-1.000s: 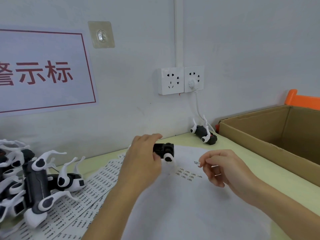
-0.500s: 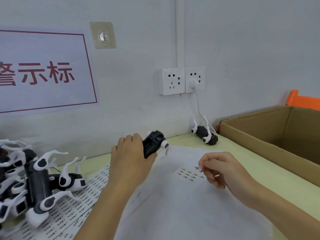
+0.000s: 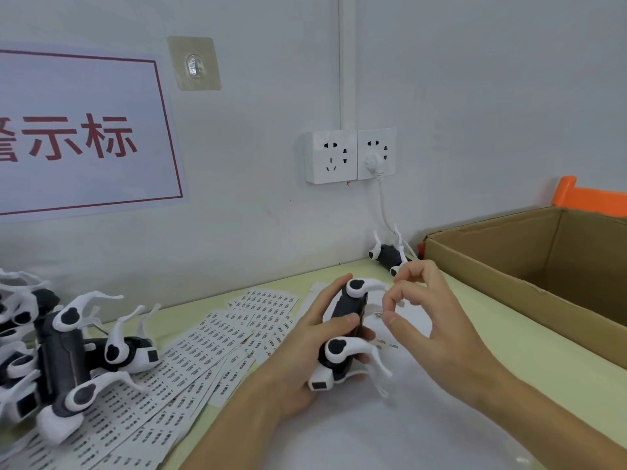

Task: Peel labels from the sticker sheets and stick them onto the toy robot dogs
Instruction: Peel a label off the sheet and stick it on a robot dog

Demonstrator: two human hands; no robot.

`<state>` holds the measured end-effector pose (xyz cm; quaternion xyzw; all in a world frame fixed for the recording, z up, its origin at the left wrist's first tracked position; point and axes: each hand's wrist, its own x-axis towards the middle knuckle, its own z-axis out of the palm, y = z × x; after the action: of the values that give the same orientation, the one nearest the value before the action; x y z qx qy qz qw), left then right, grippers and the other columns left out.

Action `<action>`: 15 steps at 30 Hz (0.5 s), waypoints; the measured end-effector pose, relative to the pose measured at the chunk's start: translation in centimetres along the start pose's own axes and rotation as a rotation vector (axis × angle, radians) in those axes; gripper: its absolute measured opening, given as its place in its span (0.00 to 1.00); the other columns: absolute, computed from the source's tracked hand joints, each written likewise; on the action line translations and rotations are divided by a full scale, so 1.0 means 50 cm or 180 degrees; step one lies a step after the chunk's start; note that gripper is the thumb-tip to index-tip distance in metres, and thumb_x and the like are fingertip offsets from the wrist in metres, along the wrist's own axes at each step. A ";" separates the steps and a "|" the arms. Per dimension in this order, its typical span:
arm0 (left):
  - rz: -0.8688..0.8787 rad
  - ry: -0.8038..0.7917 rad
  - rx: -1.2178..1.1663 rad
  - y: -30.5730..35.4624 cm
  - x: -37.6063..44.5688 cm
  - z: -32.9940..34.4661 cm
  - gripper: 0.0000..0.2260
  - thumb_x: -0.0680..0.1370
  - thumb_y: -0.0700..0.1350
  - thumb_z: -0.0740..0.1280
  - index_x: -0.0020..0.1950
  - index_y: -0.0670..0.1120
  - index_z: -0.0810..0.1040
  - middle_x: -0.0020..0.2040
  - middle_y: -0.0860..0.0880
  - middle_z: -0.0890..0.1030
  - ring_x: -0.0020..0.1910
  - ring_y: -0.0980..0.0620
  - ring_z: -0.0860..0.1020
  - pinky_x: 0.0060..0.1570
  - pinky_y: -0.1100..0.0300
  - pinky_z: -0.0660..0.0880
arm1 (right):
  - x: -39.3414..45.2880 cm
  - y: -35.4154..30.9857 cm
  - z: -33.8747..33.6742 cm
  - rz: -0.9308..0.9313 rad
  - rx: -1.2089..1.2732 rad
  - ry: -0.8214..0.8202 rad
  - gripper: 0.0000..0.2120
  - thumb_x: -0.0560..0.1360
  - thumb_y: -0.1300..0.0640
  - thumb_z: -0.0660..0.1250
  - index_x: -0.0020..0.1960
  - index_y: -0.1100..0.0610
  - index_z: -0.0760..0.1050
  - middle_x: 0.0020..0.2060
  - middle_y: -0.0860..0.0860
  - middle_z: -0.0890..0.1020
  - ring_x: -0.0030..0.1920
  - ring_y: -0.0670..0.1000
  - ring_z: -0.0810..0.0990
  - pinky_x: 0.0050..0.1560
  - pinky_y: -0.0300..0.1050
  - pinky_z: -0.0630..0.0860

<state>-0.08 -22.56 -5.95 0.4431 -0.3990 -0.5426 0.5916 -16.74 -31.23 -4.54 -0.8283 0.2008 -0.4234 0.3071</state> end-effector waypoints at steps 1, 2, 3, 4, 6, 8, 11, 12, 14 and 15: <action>0.0064 -0.0053 -0.0021 -0.004 0.001 -0.003 0.24 0.78 0.40 0.68 0.68 0.65 0.75 0.56 0.41 0.82 0.51 0.45 0.80 0.55 0.48 0.76 | -0.001 0.002 -0.001 -0.0003 -0.0050 -0.0045 0.09 0.77 0.59 0.69 0.39 0.49 0.76 0.51 0.47 0.70 0.58 0.43 0.71 0.56 0.27 0.64; 0.0119 -0.0076 -0.0025 -0.006 0.001 -0.007 0.26 0.76 0.40 0.70 0.69 0.64 0.75 0.55 0.41 0.81 0.50 0.46 0.80 0.54 0.49 0.76 | -0.001 0.003 -0.002 -0.0012 -0.0100 -0.0093 0.11 0.77 0.61 0.70 0.39 0.49 0.75 0.52 0.46 0.69 0.59 0.43 0.70 0.57 0.26 0.63; 0.0167 -0.0093 -0.0002 -0.007 0.000 -0.009 0.27 0.75 0.41 0.71 0.68 0.64 0.76 0.54 0.41 0.81 0.50 0.46 0.80 0.54 0.51 0.76 | -0.001 0.004 -0.002 -0.0030 -0.0153 -0.0139 0.11 0.77 0.61 0.70 0.39 0.48 0.75 0.53 0.45 0.69 0.60 0.43 0.69 0.57 0.26 0.62; 0.0210 -0.0110 0.0046 -0.009 0.000 -0.010 0.28 0.74 0.41 0.72 0.69 0.64 0.76 0.53 0.41 0.81 0.49 0.46 0.80 0.54 0.52 0.76 | -0.002 0.004 -0.003 -0.0047 -0.0206 -0.0189 0.12 0.77 0.61 0.70 0.40 0.47 0.75 0.53 0.43 0.68 0.61 0.43 0.69 0.58 0.27 0.62; 0.0249 -0.0153 0.0164 -0.010 0.001 -0.013 0.30 0.72 0.42 0.74 0.69 0.66 0.75 0.52 0.41 0.82 0.48 0.45 0.79 0.51 0.54 0.77 | -0.003 0.001 -0.004 -0.0108 -0.0303 -0.0275 0.13 0.77 0.61 0.70 0.40 0.44 0.74 0.54 0.41 0.67 0.62 0.44 0.68 0.58 0.33 0.64; 0.0254 -0.0217 0.0273 -0.010 0.001 -0.012 0.32 0.70 0.43 0.75 0.69 0.67 0.74 0.50 0.42 0.82 0.45 0.47 0.78 0.47 0.56 0.77 | -0.002 -0.004 -0.006 -0.0169 -0.0408 -0.0345 0.12 0.77 0.59 0.69 0.41 0.44 0.74 0.55 0.39 0.66 0.63 0.45 0.67 0.59 0.41 0.66; 0.0329 -0.0249 0.0440 -0.011 0.002 -0.009 0.31 0.71 0.41 0.72 0.70 0.65 0.74 0.48 0.43 0.81 0.43 0.49 0.78 0.46 0.58 0.75 | -0.001 -0.012 -0.008 -0.0322 -0.0713 -0.0405 0.08 0.78 0.54 0.66 0.41 0.45 0.73 0.55 0.38 0.65 0.63 0.47 0.66 0.60 0.47 0.66; 0.0355 -0.0225 0.0502 -0.012 0.002 -0.008 0.30 0.72 0.41 0.71 0.69 0.65 0.75 0.47 0.43 0.81 0.44 0.49 0.78 0.46 0.57 0.75 | 0.000 -0.014 -0.009 -0.0393 -0.0842 -0.0419 0.07 0.78 0.52 0.64 0.41 0.45 0.73 0.55 0.37 0.64 0.63 0.46 0.65 0.59 0.47 0.66; 0.0399 -0.0170 0.0609 -0.015 0.004 -0.005 0.29 0.72 0.40 0.70 0.69 0.65 0.75 0.48 0.44 0.81 0.46 0.49 0.78 0.48 0.56 0.74 | 0.000 -0.016 -0.009 -0.0492 -0.1072 -0.0446 0.06 0.77 0.50 0.61 0.41 0.45 0.72 0.54 0.38 0.63 0.62 0.44 0.64 0.58 0.44 0.64; 0.0415 -0.0151 0.0642 -0.016 0.004 -0.004 0.29 0.72 0.41 0.70 0.68 0.66 0.76 0.49 0.44 0.81 0.47 0.49 0.79 0.49 0.56 0.74 | 0.000 -0.016 -0.009 -0.0526 -0.1161 -0.0456 0.06 0.77 0.50 0.60 0.42 0.45 0.72 0.53 0.39 0.63 0.62 0.42 0.63 0.58 0.42 0.64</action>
<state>-0.09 -22.77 -6.76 0.4606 -0.4934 -0.4704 0.5685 -17.06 -30.79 -3.77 -0.9118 0.1832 -0.3437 0.1299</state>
